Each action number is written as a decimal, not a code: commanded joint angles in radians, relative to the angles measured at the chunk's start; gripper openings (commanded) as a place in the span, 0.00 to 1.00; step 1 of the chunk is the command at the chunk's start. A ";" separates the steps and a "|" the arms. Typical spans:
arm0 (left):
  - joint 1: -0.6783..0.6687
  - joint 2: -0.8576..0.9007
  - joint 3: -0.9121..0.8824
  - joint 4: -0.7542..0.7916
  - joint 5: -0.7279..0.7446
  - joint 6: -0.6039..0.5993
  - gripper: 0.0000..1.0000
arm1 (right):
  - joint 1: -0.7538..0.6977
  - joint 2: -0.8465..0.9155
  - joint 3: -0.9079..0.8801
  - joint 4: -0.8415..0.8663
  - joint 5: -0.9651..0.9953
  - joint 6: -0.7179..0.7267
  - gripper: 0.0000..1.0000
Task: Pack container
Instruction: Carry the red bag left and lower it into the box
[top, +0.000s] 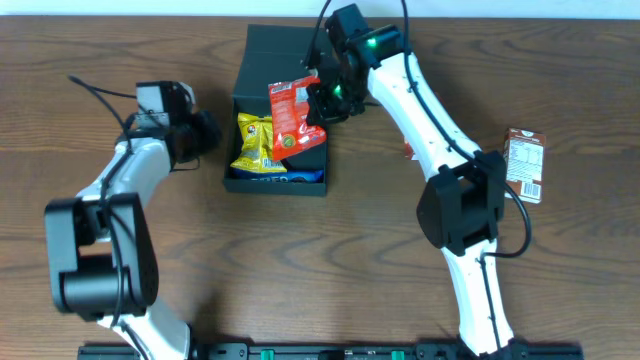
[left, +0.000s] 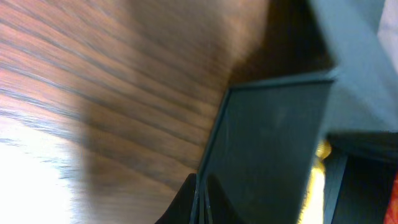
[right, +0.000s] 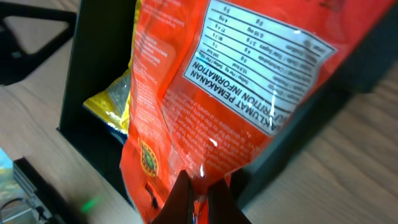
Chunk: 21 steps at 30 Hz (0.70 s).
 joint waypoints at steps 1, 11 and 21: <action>-0.029 0.044 -0.006 0.025 0.045 -0.051 0.06 | 0.027 0.019 0.006 -0.016 -0.038 0.021 0.01; -0.060 0.047 -0.006 0.064 0.043 -0.055 0.06 | 0.029 0.042 0.006 -0.140 0.136 0.109 0.01; -0.060 0.047 -0.006 0.064 0.043 -0.055 0.06 | 0.038 0.042 0.006 -0.126 0.295 0.172 0.31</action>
